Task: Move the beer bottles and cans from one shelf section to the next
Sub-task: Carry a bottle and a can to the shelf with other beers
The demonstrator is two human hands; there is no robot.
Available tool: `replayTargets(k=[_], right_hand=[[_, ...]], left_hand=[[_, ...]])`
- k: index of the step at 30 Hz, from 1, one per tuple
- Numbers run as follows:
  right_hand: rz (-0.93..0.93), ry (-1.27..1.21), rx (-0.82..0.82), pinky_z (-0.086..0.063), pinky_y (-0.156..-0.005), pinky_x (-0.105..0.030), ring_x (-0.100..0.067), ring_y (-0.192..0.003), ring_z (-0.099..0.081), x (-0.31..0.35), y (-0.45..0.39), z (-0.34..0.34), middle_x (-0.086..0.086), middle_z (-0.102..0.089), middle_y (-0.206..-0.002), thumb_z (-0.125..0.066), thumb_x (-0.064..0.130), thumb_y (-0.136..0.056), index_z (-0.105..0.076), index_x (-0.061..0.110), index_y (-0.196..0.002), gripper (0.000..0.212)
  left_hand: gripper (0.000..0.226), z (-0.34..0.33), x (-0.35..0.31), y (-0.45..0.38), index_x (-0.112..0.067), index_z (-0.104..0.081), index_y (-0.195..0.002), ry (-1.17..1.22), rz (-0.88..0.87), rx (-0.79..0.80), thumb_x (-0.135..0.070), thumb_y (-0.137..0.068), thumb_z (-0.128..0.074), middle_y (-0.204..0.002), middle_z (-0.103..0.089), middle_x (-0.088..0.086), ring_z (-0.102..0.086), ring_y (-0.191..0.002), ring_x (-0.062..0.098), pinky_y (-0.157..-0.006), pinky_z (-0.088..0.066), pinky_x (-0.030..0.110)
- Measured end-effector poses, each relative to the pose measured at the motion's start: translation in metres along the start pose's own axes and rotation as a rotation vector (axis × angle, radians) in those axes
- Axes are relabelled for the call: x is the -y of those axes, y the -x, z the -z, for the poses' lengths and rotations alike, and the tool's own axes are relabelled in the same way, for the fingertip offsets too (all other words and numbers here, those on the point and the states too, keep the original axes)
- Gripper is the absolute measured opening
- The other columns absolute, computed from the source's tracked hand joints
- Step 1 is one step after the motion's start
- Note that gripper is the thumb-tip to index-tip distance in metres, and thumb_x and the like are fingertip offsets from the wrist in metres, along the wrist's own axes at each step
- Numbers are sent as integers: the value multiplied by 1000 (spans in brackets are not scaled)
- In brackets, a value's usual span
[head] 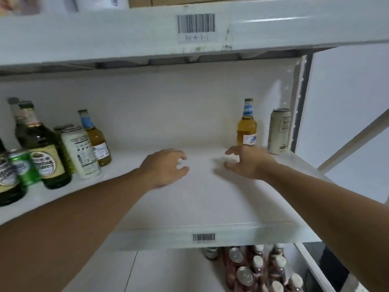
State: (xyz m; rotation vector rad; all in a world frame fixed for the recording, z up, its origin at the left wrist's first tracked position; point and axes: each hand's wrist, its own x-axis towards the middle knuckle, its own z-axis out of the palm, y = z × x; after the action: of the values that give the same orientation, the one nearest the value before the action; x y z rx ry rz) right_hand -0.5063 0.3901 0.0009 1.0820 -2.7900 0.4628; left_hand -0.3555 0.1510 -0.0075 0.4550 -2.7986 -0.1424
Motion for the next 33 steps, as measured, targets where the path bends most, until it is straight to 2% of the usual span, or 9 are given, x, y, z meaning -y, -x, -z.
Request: replayTargets(k=[7, 12, 15, 21, 24, 27, 29, 31, 33], right_hand=[[137, -87, 16, -50, -109, -39, -23, -133, -60, 127, 2, -34, 3, -64, -146, -63, 65, -93, -61, 40, -144, 57], [184, -205, 8, -51, -105, -37, -19, -130, -60, 212, 8, -61, 8, -64, -142, -64, 59, -93, -61, 40, -144, 55], [216, -238, 16, -51, -100, -37, -20, -128, -62, 258, 13, -78, 8, -66, -139, -64, 58, -93, -56, 36, -147, 59], [307, -284, 51, -53, -97, -38, -22, -123, -63, 330, 7, -98, 5, -66, -135, -66, 59, -92, -55, 33, -148, 62], [346, -345, 61, -52, -89, -37, -24, -114, -64, 357, -4, -102, 2, -66, -130, -68, 57, -92, -55, 31, -144, 60], [355, -420, 82, -55, -91, -39, -25, -111, -64, 372, -20, -106, 0, -64, -125, -72, 59, -91, -54, 26, -140, 61], [342, -485, 75, -55, -89, -38, -24, -110, -64, 376, -34, -107, -3, -65, -126, -75, 55, -90, -53, 23, -139, 62], [296, -594, 52, -54, -85, -37, -25, -109, -64, 378, -48, -109, -5, -65, -129, -78, 49, -89, -50, 20, -141, 66], [240, -712, 47, -54, -85, -39, -26, -112, -65, 378, -61, -111, -8, -64, -132, -81, 46, -87, -46, 18, -145, 73]], left_hand=[[45, 45, 91, 86, -42, -66, -132, 5, 112, -103, -66, -95, -59, -131, -65, -16, -66, -113, 14, -98, -54, 36], [40, 66, 150, 150, -36, -71, -132, 23, 190, -211, -55, -97, -65, -137, -69, -13, -65, -123, 16, -99, -56, 37], [43, 72, 186, 183, -34, -71, -133, 17, 241, -194, -57, -97, -64, -138, -69, -12, -65, -122, 16, -99, -58, 40], [35, 90, 245, 224, -37, -72, -117, 8, 400, -201, -61, -94, -59, -115, -69, -18, -66, -98, 12, -84, -60, 37], [28, 98, 268, 234, -35, -73, -106, 15, 496, -282, -57, -93, -61, -101, -70, -18, -67, -93, 10, -80, -60, 36], [21, 102, 284, 237, -34, -68, -95, 101, 635, -406, -55, -92, -68, -92, -71, -17, -67, -85, 7, -76, -62, 38], [22, 102, 291, 234, -34, -65, -99, 169, 691, -482, -53, -92, -73, -93, -71, -16, -68, -87, 8, -78, -62, 41], [33, 104, 295, 229, -27, -62, -111, 244, 723, -558, -50, -92, -77, -97, -70, -11, -68, -92, 11, -79, -61, 41], [45, 105, 296, 221, -20, -55, -121, 330, 751, -630, -43, -92, -80, -105, -66, -10, -66, -95, 12, -72, -55, 29]])
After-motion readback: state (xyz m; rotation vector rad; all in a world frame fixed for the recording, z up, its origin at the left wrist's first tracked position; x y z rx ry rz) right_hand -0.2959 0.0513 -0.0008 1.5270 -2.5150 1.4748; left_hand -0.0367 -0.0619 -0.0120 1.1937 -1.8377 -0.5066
